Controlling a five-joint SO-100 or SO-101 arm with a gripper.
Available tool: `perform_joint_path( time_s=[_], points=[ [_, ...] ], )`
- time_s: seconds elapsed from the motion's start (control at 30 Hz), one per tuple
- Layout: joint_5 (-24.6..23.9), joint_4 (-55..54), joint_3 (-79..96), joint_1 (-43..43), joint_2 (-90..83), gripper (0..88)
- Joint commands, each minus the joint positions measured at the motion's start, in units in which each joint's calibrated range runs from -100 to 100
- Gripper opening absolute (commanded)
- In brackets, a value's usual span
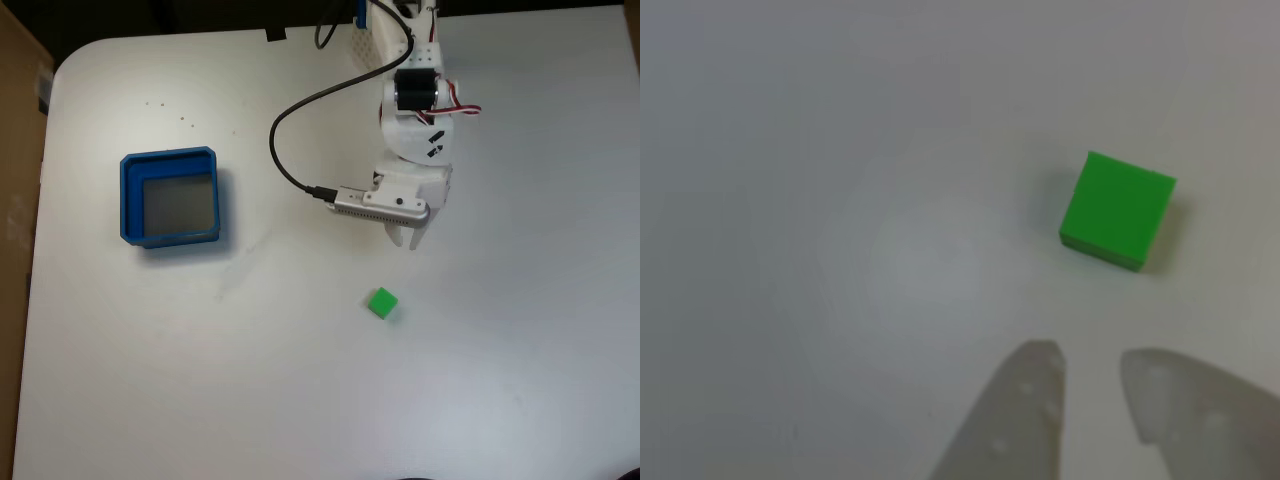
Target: Pick up green cube and drop it in the blue box
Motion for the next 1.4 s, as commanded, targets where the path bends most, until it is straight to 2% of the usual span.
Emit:
perform_joint_path(
  time_s=[0.0, 0.6, 0.97, 1.2, 1.37],
  points=[
    [-1.37, 0.47, -5.66, -0.09, 2.23, 1.8],
    [-2.15, 0.23, -8.10, -0.09, 7.91, 1.8],
    [-2.10, 0.31, -27.43, 2.58, 20.61, 1.8],
    [-2.10, 0.56, -30.23, 2.65, 26.05, 2.1],
    [-2.10, 1.05, -30.23, 2.51, 26.13, 8.6]
  ],
)
